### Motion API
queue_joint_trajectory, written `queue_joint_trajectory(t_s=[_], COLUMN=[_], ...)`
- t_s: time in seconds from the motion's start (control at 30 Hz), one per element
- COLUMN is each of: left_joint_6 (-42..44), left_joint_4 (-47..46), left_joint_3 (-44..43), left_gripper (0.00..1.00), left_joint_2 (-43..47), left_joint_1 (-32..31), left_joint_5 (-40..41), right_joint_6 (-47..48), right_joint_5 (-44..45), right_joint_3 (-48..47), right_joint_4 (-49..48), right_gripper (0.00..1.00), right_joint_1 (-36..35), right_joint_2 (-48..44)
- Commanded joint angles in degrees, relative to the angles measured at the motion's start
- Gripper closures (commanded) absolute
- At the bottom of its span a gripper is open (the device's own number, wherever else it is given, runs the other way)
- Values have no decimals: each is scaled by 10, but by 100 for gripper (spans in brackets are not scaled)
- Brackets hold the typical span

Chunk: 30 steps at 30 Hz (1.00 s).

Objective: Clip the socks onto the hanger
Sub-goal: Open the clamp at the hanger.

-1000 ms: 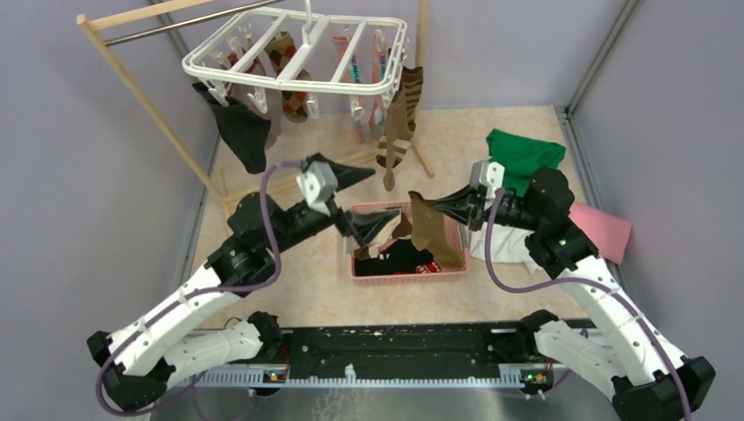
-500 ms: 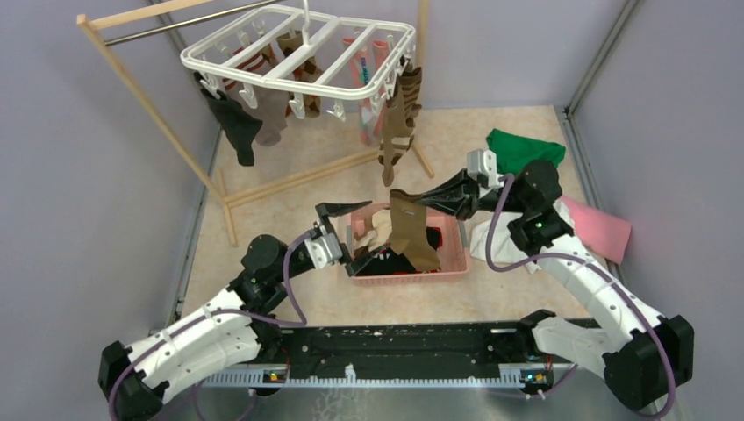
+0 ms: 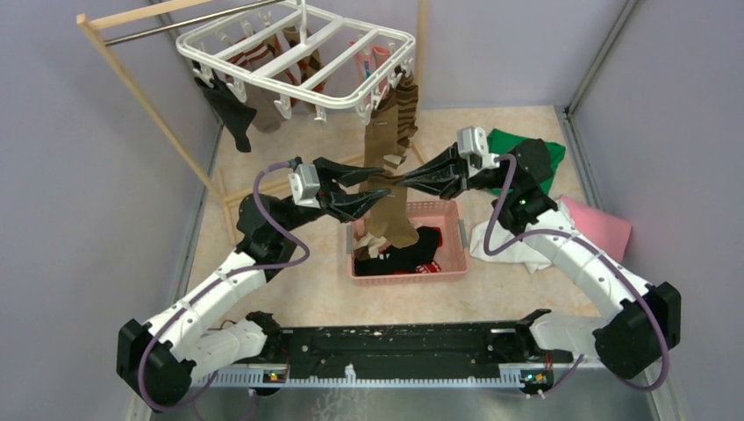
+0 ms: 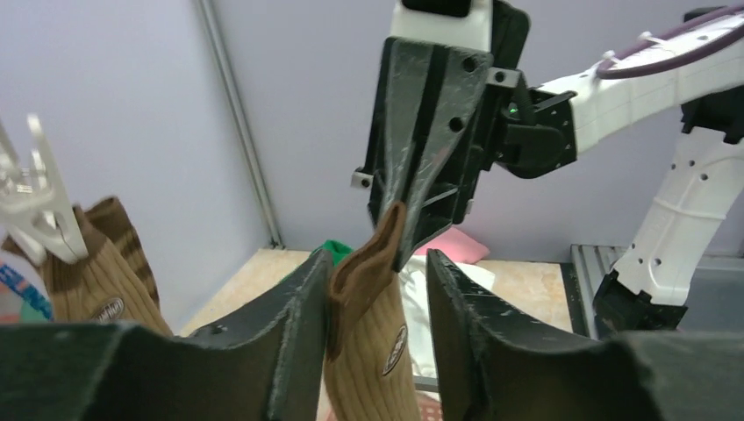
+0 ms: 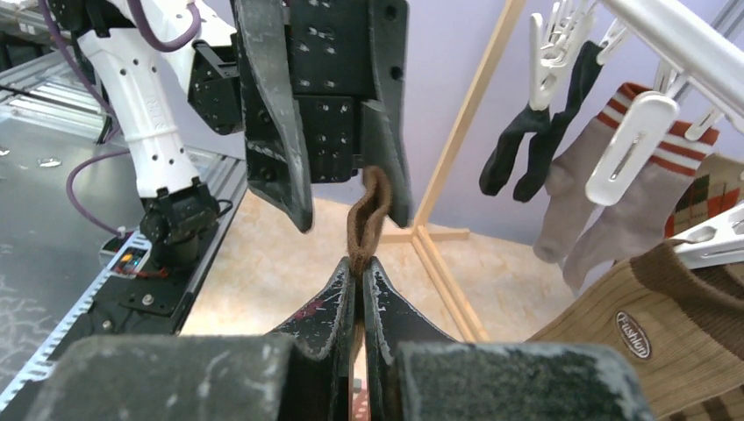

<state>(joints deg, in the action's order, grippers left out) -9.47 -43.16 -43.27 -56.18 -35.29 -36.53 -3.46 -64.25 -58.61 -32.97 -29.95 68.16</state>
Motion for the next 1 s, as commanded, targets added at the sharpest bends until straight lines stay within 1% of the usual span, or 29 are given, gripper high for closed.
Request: queue_joint_trajectory(t_s=[0.0,0.07,0.13,0.2,0.23,0.3,0.33,0.43,0.53,0.63,0.73,0.97], left_joint_6=[-71,-74,-68,-55,-49,-31,-23,-12,-16,-27,-46,-77], left_joint_4=[-42,-22,7,27,34,50,56,47,35,18,-33,-97], left_joint_3=[-33,-38,-45,-45,-41,-28,-18,16,29,34,50,55], left_gripper=[57,59,53,51,48,38,35,32,33,40,44,47], left_joint_2=[-4,-5,-2,8,14,31,41,78,86,80,75,60], left_joint_1=[2,1,1,2,1,3,4,10,16,16,17,18], left_joint_5=[-51,-48,-44,-33,-25,3,21,67,73,64,67,62], right_joint_6=[-40,-58,-72,-88,-98,-120,-131,-146,-147,-160,-175,-200], right_joint_5=[11,10,11,10,10,10,12,10,12,21,29,40], right_joint_3=[-31,-29,-31,-34,-35,-36,-37,-38,-43,-51,-54,-63], right_joint_4=[-66,-95,-118,-140,-155,-187,-200,-218,-218,-221,-221,-217], right_gripper=[100,100,100,100,100,100,100,100,100,100,100,100], right_joint_1=[-8,-8,-8,-8,-8,-6,-5,-5,-5,-5,-5,-8], right_joint_2=[24,34,41,51,56,66,69,74,76,78,77,75])
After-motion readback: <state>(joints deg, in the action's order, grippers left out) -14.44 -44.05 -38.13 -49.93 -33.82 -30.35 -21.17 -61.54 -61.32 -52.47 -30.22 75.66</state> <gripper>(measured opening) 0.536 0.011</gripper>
